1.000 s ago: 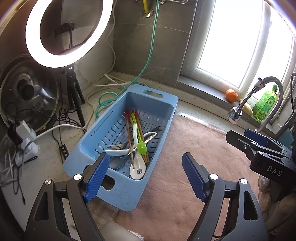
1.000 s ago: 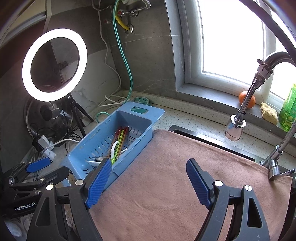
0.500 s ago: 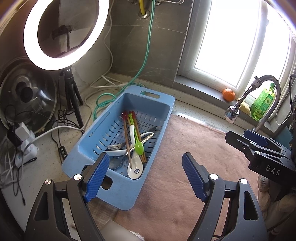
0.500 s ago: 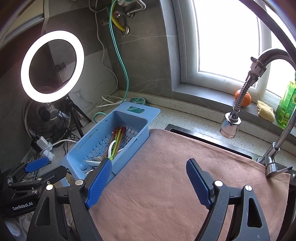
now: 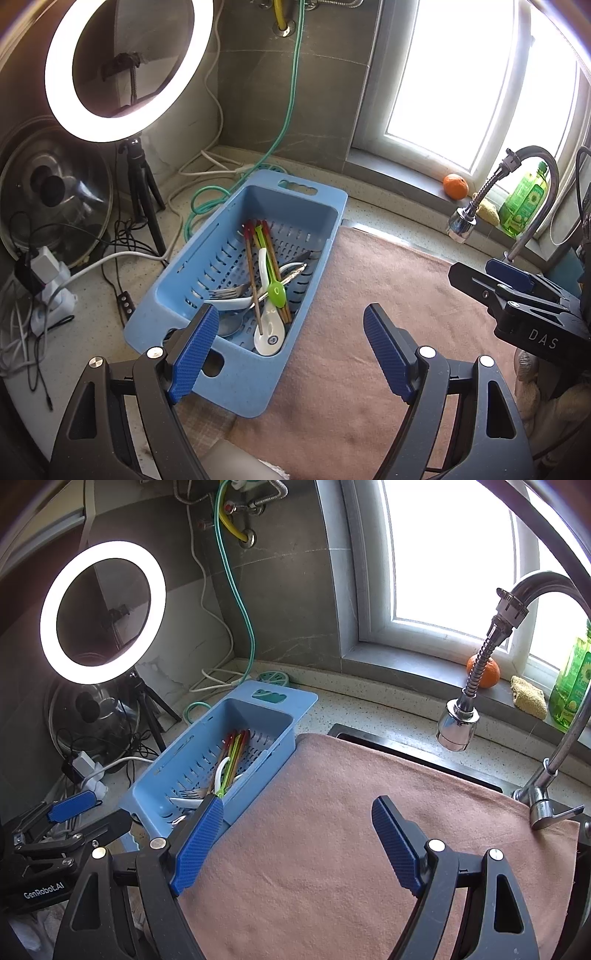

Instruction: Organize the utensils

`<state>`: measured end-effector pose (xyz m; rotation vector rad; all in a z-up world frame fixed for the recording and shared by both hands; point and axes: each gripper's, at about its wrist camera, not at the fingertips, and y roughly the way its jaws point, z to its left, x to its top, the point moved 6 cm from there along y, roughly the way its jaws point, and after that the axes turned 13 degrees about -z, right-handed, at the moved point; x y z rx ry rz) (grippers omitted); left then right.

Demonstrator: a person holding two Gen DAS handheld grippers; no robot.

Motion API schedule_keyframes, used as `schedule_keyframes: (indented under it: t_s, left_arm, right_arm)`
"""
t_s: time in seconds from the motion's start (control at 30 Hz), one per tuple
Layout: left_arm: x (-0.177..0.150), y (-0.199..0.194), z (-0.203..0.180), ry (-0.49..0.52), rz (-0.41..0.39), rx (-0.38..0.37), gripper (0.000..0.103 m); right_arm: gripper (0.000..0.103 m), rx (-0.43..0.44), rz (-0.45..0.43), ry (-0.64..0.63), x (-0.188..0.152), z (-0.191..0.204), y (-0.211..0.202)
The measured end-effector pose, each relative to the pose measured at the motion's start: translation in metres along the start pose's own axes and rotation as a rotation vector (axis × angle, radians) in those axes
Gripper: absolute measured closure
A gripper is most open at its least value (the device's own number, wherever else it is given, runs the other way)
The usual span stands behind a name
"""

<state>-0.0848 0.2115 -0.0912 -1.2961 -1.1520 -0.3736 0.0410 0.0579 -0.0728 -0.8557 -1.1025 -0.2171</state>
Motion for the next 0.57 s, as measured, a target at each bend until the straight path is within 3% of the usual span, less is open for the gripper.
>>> schedule_keyframes:
  t_s: [0.57]
  left_arm:
    - [-0.0017,-0.0005,-0.0023,0.020,-0.005,-0.003,0.022]
  right_arm:
    - [0.023,-0.011,0.017,0.024,-0.0064,-0.0077,0.0029]
